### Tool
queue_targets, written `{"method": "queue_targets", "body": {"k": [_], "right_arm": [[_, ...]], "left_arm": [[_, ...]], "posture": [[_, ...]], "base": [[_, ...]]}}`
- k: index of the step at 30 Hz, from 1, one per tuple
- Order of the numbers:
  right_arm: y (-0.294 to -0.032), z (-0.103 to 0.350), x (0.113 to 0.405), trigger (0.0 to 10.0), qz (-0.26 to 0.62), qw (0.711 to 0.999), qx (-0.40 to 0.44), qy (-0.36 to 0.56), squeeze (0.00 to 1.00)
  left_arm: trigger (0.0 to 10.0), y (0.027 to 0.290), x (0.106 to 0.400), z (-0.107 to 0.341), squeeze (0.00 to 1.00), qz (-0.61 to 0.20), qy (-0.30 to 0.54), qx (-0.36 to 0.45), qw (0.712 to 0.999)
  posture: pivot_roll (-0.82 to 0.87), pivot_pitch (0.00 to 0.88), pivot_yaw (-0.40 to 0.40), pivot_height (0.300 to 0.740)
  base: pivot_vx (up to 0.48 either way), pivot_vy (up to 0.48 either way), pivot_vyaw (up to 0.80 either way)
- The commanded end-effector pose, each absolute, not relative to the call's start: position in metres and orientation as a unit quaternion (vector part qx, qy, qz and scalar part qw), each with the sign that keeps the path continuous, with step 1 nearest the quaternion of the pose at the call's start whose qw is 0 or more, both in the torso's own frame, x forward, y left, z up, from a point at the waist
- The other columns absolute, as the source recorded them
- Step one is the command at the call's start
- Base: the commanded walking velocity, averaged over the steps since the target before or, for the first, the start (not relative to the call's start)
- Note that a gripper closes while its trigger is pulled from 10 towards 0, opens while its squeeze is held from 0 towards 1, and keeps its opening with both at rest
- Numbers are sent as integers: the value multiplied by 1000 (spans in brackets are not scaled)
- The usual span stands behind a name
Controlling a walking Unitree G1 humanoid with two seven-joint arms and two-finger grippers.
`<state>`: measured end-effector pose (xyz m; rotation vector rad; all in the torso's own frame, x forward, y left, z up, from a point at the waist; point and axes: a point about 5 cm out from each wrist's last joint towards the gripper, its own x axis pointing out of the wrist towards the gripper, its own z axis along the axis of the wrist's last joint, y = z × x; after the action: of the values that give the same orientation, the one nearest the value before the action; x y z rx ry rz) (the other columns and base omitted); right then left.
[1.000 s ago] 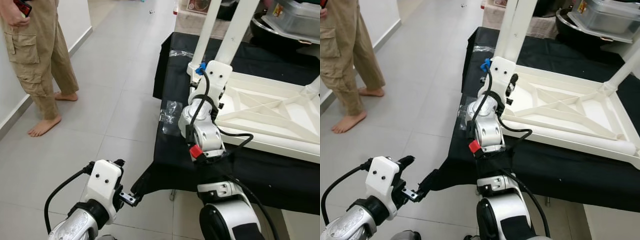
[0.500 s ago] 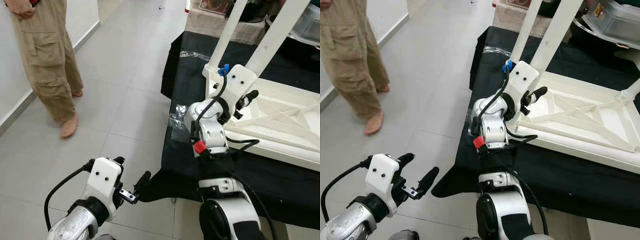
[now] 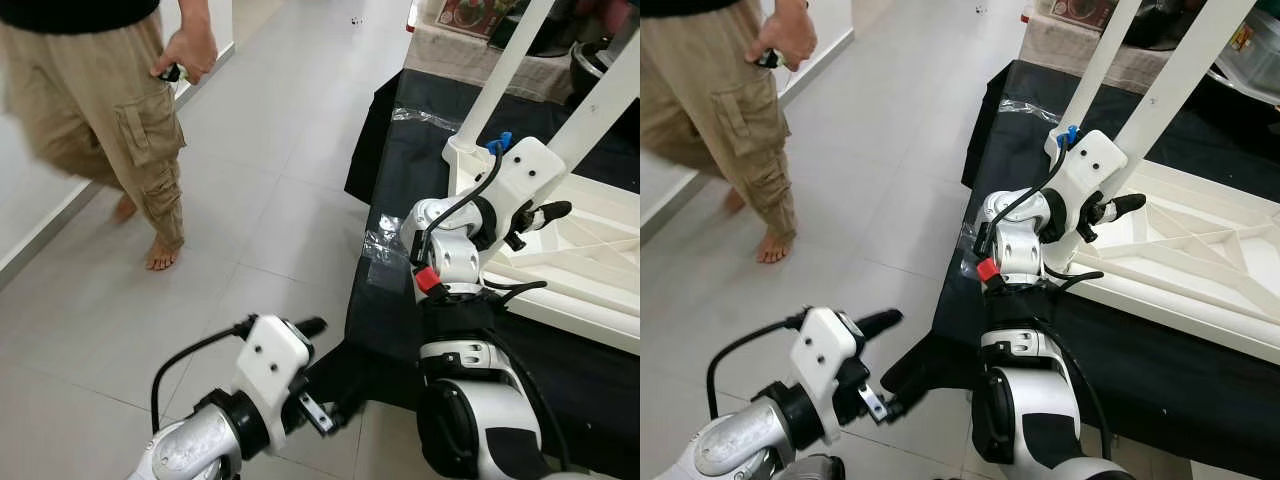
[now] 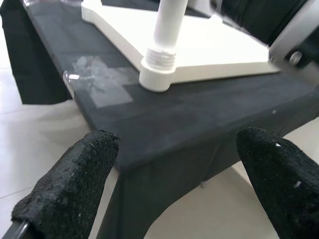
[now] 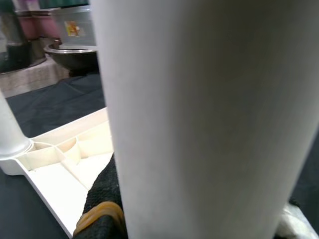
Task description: Building children table
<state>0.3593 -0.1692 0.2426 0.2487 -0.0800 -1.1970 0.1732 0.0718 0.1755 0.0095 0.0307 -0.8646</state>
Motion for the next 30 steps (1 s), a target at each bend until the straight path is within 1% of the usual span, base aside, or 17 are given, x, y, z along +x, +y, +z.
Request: {"method": "queue_targets", "body": {"k": [1, 4, 11, 17, 18, 27, 30], "right_arm": [[-183, 184, 352, 10000, -599, 781, 146, 102, 0], [-180, 183, 352, 10000, -597, 781, 146, 106, 0], [-164, 188, 359, 10000, -554, 814, 148, 94, 0], [-162, 191, 361, 10000, -542, 823, 150, 84, 0], [-161, 192, 362, 10000, -536, 827, 150, 79, 1000], [-152, 193, 363, 10000, -519, 840, 143, 74, 1000], [-149, 195, 363, 10000, -507, 845, 151, 70, 1000]], "left_arm": [[10000, 73, 171, 169, 0, -416, 26, 12, 909], [10000, 74, 171, 168, 0, -413, 29, 14, 910], [10000, 76, 169, 164, 0, -407, 37, 15, 913], [10000, 76, 168, 163, 0, -406, 36, 16, 913], [10000, 76, 168, 163, 0, -405, 36, 17, 914], [10000, 76, 169, 162, 0, -401, 34, 20, 915], [10000, 76, 169, 162, 0, -397, 33, 22, 917]], "posture": [[164, 200, -75, 740], [164, 200, -75, 740], [163, 188, -83, 740], [160, 185, -84, 740], [160, 185, -85, 740], [155, 187, -89, 740], [155, 187, -93, 740]], "base": [[0, 0, 0], [0, 0, 0], [0, 0, 0], [0, 0, 0], [0, 0, 0], [0, 0, 0], [0, 0, 0]]}}
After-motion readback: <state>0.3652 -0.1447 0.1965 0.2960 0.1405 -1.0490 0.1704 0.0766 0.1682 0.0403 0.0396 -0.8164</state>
